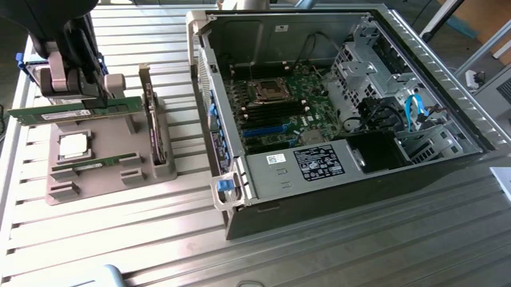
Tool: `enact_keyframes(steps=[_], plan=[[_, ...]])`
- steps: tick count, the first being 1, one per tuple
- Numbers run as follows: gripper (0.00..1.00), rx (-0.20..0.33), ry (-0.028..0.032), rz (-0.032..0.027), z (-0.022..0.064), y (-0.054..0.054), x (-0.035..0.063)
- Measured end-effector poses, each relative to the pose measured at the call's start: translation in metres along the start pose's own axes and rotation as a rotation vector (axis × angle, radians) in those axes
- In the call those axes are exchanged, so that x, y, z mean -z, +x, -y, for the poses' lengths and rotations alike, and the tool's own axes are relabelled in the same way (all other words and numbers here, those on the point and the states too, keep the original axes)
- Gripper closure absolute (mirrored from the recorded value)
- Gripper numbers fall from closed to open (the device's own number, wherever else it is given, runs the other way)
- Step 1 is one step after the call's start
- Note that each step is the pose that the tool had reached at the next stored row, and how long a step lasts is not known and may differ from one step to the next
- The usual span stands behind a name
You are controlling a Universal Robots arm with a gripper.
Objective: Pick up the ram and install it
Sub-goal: 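Pick up the ram and move it above insertion slot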
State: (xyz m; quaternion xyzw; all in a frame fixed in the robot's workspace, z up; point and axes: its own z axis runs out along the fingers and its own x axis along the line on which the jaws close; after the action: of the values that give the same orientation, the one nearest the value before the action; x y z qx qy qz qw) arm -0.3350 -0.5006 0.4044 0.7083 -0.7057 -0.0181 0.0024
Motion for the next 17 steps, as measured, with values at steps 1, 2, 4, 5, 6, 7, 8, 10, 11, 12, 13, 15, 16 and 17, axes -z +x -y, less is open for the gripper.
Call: enact_keyframes(steps=[1,2,4,5,6,7,8,10,11,12,13,15,16,17], plan=[[0.88,0.0,0.0,0.0,0.0011,0.0,0.0],[0.88,0.0,0.0,-0.0001,0.0021,0.0,0.0001],[0.88,0.0,0.0,0.0,0.0043,0.0,0.0001],[0.88,0.0,0.0,0.0,0.0053,0.0,0.0001],[0.88,0.0,0.0,0.0,0.0064,0.0,0.0002],[0.88,0.0,0.0,0.0,0.0075,0.0,0.0002],[0.88,0.0,0.0,0.0,0.0085,0.0,0.0002],[0.88,0.0,0.0,0.0,0.0107,0.0,0.0003],[0.88,0.0,0.0,0.0,0.0119,0.0,0.0003],[0.88,0.0,0.0,0.0,0.0129,0.0,0.0003],[0.88,0.0,0.0001,0.0,0.0145,0.0,0.0004],[0.88,0.0,0.0,0.0,0.0184,0.0,0.0005],[0.88,0.0,0.0,0.0,0.0195,0.0,0.0006],[0.88,0.0,0.0,0.0,0.0207,0.0,0.0006]])
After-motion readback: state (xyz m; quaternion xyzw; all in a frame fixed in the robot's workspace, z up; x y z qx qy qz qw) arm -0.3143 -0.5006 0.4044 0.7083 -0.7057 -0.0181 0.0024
